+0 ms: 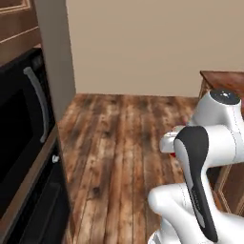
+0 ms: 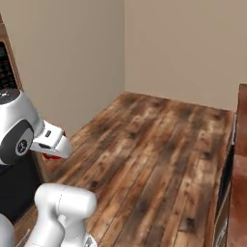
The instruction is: Clear the mugs and bowl far away from the sink.
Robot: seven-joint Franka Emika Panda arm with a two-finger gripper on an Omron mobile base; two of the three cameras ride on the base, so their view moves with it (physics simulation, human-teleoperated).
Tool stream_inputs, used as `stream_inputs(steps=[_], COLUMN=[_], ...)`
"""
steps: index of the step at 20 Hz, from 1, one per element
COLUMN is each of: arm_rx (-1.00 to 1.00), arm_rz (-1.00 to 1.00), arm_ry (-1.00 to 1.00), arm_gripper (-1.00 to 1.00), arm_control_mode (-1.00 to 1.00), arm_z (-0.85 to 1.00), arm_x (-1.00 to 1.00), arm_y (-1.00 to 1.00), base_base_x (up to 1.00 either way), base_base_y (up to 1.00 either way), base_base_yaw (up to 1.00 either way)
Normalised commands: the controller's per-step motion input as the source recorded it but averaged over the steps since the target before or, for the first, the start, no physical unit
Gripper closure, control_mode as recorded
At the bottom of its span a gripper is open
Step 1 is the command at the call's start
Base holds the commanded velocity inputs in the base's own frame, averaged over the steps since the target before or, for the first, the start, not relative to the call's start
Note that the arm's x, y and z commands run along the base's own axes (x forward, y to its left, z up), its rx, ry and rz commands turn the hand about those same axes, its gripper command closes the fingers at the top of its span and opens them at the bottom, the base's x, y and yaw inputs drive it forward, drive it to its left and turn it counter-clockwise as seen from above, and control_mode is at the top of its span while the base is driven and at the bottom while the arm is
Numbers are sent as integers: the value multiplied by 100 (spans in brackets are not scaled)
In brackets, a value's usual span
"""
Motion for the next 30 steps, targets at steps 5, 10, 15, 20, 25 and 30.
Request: stream_inputs(steps=[5,10,15,20,25,30], arm_rx=[0,0,0,0,0,0], arm_rz=[0,0,0,0,0,0], arm_ry=[0,0,0,0,0,0], arm_gripper=[100,100,100,100,100,100], arm_control_mode=[100,100,100,100,100,100], arm_z=[0,0,0,0,0,0], arm_x=[0,0,0,0,0,0], arm_y=[0,0,0,0,0,0], base_base_x=[0,-59,-87,-54,-3,81], base_base_y=[0,-3,13,64,89,44], base_base_yaw=[100,88,70,59,36,12])
